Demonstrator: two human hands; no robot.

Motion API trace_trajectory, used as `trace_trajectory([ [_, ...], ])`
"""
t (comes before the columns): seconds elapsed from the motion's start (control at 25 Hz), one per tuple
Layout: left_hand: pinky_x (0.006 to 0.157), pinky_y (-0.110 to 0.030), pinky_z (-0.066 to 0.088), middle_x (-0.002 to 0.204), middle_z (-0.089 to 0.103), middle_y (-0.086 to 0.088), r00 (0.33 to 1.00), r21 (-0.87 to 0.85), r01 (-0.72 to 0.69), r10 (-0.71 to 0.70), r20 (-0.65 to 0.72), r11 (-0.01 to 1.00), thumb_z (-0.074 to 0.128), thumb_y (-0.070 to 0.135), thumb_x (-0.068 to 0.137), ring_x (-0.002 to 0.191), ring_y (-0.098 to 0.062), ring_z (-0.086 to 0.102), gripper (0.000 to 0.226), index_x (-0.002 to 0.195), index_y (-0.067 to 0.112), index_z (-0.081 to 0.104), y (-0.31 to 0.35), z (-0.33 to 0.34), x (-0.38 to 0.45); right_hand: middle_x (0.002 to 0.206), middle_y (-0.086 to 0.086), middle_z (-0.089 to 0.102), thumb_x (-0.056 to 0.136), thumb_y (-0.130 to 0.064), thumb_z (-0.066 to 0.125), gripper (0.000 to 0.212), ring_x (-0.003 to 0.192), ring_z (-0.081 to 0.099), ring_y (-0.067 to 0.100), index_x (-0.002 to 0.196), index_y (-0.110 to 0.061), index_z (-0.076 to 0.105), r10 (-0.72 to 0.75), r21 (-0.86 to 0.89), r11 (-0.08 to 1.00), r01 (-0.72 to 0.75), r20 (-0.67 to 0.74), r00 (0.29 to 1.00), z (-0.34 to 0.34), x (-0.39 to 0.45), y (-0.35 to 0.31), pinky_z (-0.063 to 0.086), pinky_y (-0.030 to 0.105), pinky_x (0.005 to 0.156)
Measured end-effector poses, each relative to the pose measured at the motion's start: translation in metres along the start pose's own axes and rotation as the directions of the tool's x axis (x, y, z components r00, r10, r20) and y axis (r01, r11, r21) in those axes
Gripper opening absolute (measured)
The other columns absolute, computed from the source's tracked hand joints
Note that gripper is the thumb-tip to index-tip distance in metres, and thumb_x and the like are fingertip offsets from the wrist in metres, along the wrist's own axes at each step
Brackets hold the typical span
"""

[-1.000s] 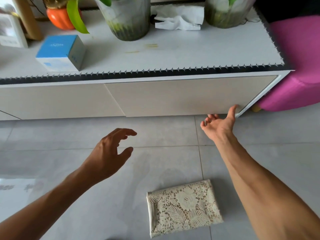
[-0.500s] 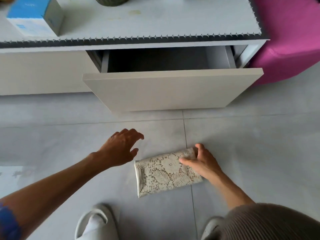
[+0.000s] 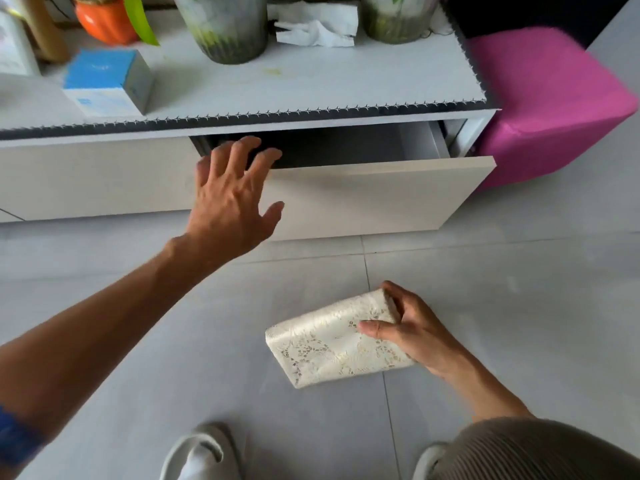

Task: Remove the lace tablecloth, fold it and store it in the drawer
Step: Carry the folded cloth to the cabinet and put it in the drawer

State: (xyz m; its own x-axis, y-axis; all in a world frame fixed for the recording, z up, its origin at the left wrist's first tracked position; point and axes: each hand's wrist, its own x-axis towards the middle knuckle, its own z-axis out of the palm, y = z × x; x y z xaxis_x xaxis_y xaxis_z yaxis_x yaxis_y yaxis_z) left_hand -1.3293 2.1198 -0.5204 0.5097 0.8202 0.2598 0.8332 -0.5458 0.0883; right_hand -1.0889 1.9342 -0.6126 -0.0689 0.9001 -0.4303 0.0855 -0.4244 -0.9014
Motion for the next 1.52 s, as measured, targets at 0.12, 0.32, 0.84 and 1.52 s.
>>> trace_trajectory([
  [0.12, 0.091, -0.044, 0.044, 0.116, 0.064, -0.007, 0.972, -0.127, 0.032, -0.001, 0.234, 0.991, 0.042, 0.052, 0.095, 0.100, -0.033, 0.060, 0.046, 0.124, 0.018, 0.054, -0.005, -0.010, 0.018, 0.085, 0.007, 0.072, 0.066, -0.022, 0.087, 0.040, 0.081, 0.071, 0.024, 0.090, -0.010, 0.058, -0.156, 0.130, 0.978, 0.164, -0.070, 0.985, -0.028, -0.012, -0.055, 0.057, 0.034, 0.067],
  [0.32, 0.062, -0.036, 0.043, 0.067, 0.060, 0.017, 0.937, -0.489, 0.082, 0.100, 0.334, 0.869, 0.030, 0.054, 0.084, 0.059, -0.014, 0.050, 0.032, 0.072, 0.041, 0.056, -0.014, -0.032, 0.016, 0.108, 0.012, 0.075, 0.065, -0.029, 0.081, 0.049, 0.099, 0.072, 0.033, 0.110, -0.015, 0.068, -0.274, 0.332, 0.866, 0.373, -0.310, 0.910, -0.070, -0.008, -0.137, 0.060, 0.049, 0.070],
  [0.84, 0.104, -0.047, 0.044, 0.124, 0.068, -0.010, 0.734, -0.722, 0.677, 0.060, 0.676, -0.145, 0.071, 0.047, 0.078, 0.115, -0.030, 0.063, 0.050, 0.120, 0.019, 0.067, -0.010, 0.005, 0.003, 0.109, 0.012, 0.075, 0.073, -0.025, 0.073, 0.041, 0.099, 0.072, 0.031, 0.113, -0.014, 0.068, 0.021, 0.437, 0.898, 0.049, -0.154, 0.988, -0.054, 0.076, -0.147, 0.061, 0.044, 0.067],
  [1.52, 0.086, -0.036, 0.052, 0.115, 0.056, -0.005, 0.468, -0.378, 0.876, -0.339, 0.816, 0.301, 0.049, -0.010, 0.080, 0.107, -0.024, 0.051, 0.070, 0.143, 0.014, 0.031, -0.010, 0.090, 0.034, 0.134, 0.014, 0.054, 0.079, 0.008, 0.061, 0.068, 0.115, 0.052, 0.028, 0.141, -0.013, 0.042, 0.405, -0.099, 0.886, -0.453, -0.308, 0.861, -0.050, 0.179, -0.085, 0.044, 0.035, 0.087],
])
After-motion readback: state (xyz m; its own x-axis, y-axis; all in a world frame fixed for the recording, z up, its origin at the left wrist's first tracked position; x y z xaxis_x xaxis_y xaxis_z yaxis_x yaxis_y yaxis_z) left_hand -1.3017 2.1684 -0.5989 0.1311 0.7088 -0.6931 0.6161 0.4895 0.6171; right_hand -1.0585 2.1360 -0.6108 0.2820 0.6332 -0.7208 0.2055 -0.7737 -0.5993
